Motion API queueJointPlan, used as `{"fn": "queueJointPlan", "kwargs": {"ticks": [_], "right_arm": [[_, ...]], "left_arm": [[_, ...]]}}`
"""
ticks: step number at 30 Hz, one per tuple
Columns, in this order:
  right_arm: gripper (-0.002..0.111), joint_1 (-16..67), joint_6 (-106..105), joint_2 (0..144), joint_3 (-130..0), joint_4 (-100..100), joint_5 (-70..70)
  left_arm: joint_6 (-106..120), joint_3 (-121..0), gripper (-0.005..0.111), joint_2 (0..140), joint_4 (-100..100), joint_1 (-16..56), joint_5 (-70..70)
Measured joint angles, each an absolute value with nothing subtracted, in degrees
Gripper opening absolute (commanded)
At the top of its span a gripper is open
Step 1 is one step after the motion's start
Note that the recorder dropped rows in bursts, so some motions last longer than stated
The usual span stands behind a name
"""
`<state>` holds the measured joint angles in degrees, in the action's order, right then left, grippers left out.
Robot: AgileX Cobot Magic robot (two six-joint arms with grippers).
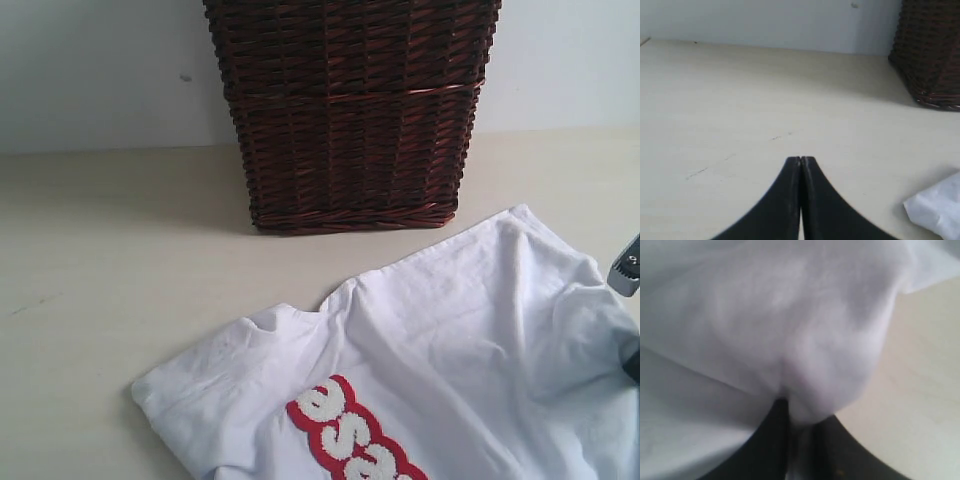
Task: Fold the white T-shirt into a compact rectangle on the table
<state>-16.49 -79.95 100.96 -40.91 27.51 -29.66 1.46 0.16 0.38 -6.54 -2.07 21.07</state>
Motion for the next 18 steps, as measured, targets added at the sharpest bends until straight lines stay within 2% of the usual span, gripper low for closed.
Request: {"fn": "queueJointPlan", "kwargs": {"ticks": [9, 18], "right_arm": [[0.0, -16.5, -80.5, 90.7, -40.6, 27.3, -32.6], [0.0, -16.5, -81.7, 83.5, -40.6, 27.2, -55.0]], "left_arm": [[1.5, 0.2, 0.0, 0.4, -6.5, -2.1, 21.1], [1.5, 0.2, 0.0, 0.4, -6.5, -2.1, 21.1]]}}
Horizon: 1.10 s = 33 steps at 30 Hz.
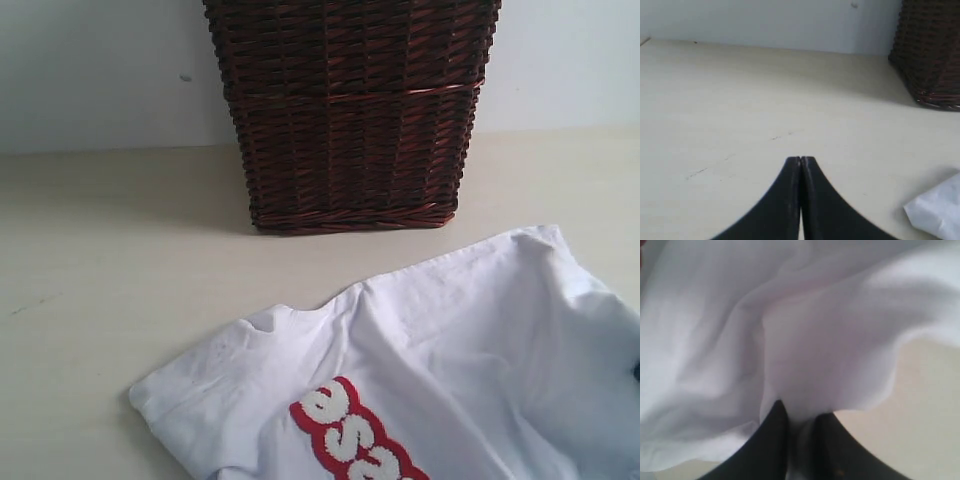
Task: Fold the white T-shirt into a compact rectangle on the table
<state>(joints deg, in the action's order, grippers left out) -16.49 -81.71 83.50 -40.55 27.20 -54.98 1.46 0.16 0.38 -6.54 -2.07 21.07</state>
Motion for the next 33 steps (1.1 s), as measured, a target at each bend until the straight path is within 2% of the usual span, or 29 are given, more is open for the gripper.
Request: {"fn": "queueJointPlan", "kwargs": {"ticks": [4, 10, 13, 17, 23, 26, 29, 33], "right_arm": [[0.003, -16.5, -81.7, 83.3, -40.6, 27.3, -60.4], [0.038, -16.5, -82.6, 83.2, -40.6, 32.0, -60.9], [0.044, -16.5, -85.0, 83.2, -40.6, 38.2, -59.9], [0.043, -15.4, -86.2, 83.2, -40.6, 47.9, -58.9], [0.041, -9.8, -86.4, 82.7, -40.6, 51.1, -53.7], [0.024, -10.5, -86.4, 79.8, -40.5, 50.0, -47.8], [0.003, -14.6, -85.9, 76.1, -40.5, 43.4, -41.4], [0.0, -23.7, -83.5, 77.1, -40.5, 31.2, -38.7]], "left_arm": [[1.5, 0.2, 0.0, 0.4, -6.5, -2.1, 21.1], [1.5, 0.2, 0.0, 0.4, -6.5, -2.1, 21.1], [1.5, 0.2, 0.0, 0.4, -6.5, -2.1, 21.1], [1.5, 0.2, 0.0, 0.4, -6.5, -2.1, 21.1], [1.5, 0.2, 0.0, 0.4, -6.5, -2.1, 21.1], [1.5, 0.2, 0.0, 0.4, -6.5, -2.1, 21.1], [1.5, 0.2, 0.0, 0.4, -6.5, -2.1, 21.1], [1.5, 0.2, 0.0, 0.4, -6.5, -2.1, 21.1]]}}
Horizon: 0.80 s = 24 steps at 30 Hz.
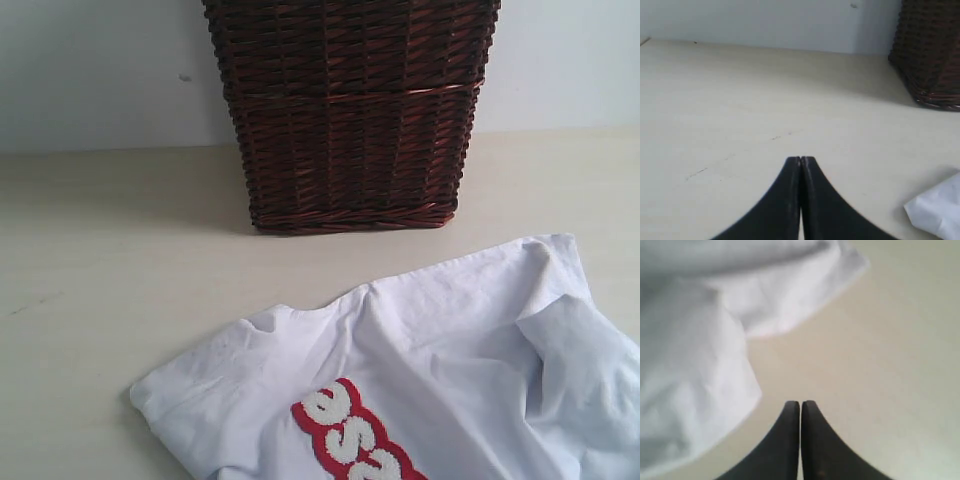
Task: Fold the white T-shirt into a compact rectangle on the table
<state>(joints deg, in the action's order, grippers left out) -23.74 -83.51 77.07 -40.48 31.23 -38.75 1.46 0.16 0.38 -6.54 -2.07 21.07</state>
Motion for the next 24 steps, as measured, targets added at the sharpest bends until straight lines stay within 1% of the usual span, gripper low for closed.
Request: {"fn": "queueJointPlan", "kwargs": {"ticks": [2, 4, 7, 12, 20, 24], "right_arm": [[0.0, -28.0, -83.6, 79.9, -40.5, 28.7, -38.7], [0.0, -30.5, -85.0, 83.1, -40.5, 29.0, -38.9], [0.0, -32.3, -88.3, 87.4, -40.5, 30.2, -42.2], [0.0, -32.4, -94.4, 94.3, -40.5, 32.0, -51.0], [0.0, -32.4, -97.8, 101.0, -40.5, 33.7, -51.7], [0.0, -32.4, -101.6, 102.0, -40.5, 38.5, -52.6]], "left_arm": [[1.5, 0.2, 0.0, 0.4, -6.5, -2.1, 21.1], [1.5, 0.2, 0.0, 0.4, -6.5, -2.1, 21.1], [1.5, 0.2, 0.0, 0.4, -6.5, -2.1, 21.1], [1.5, 0.2, 0.0, 0.4, -6.5, -2.1, 21.1], [1.5, 0.2, 0.0, 0.4, -6.5, -2.1, 21.1], [1.5, 0.2, 0.0, 0.4, -6.5, -2.1, 21.1]]}}
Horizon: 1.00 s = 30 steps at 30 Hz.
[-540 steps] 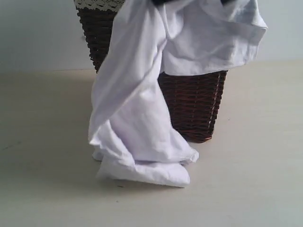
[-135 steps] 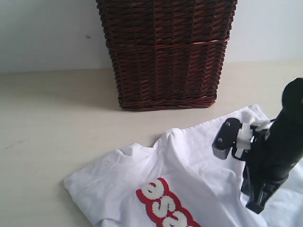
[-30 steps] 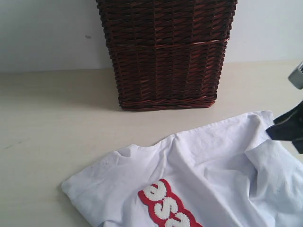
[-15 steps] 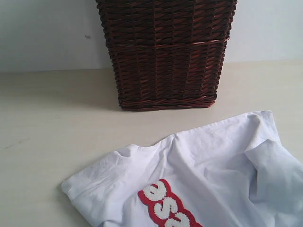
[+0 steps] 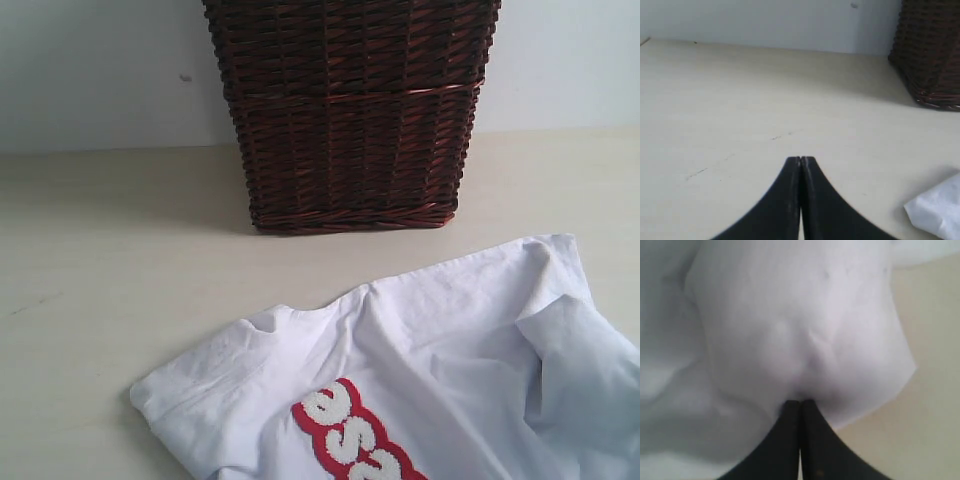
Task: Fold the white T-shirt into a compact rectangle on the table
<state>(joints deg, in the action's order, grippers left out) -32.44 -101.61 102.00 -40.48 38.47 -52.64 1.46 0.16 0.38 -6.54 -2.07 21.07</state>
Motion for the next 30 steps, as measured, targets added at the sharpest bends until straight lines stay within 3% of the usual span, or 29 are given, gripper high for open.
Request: {"fn": "queueJointPlan", "kwargs": {"ticks": [11, 14, 15, 16, 17, 21, 26, 30], "right_arm": [[0.001, -32.4, -110.0, 102.0, -40.5, 61.1, -51.6], [0.019, -32.4, -110.0, 102.0, -40.5, 61.8, -48.4], [0.03, -32.4, -110.0, 102.0, -40.5, 61.0, -47.9], [0.053, -32.4, -110.0, 102.0, -40.5, 59.3, -47.7], [0.06, -32.4, -110.6, 102.0, -40.5, 54.7, -48.2], [0.055, -32.4, -113.7, 102.0, -40.5, 43.8, -51.4], [0.056, -32.4, -120.0, 102.7, -42.5, 48.7, -50.9], [0.069, -32.4, -120.0, 105.8, -45.5, 50.9, -50.9]], "left_arm": [[1.5, 0.2, 0.0, 0.4, -6.5, -2.1, 21.1], [1.5, 0.2, 0.0, 0.4, -6.5, -2.1, 21.1], [1.5, 0.2, 0.0, 0.4, -6.5, -2.1, 21.1], [1.5, 0.2, 0.0, 0.4, -6.5, -2.1, 21.1], [1.5, 0.2, 0.0, 0.4, -6.5, -2.1, 21.1], [1.5, 0.2, 0.0, 0.4, -6.5, -2.1, 21.1], [1.5, 0.2, 0.0, 0.4, -6.5, -2.1, 21.1], [1.5, 0.2, 0.0, 0.4, -6.5, -2.1, 21.1]]}}
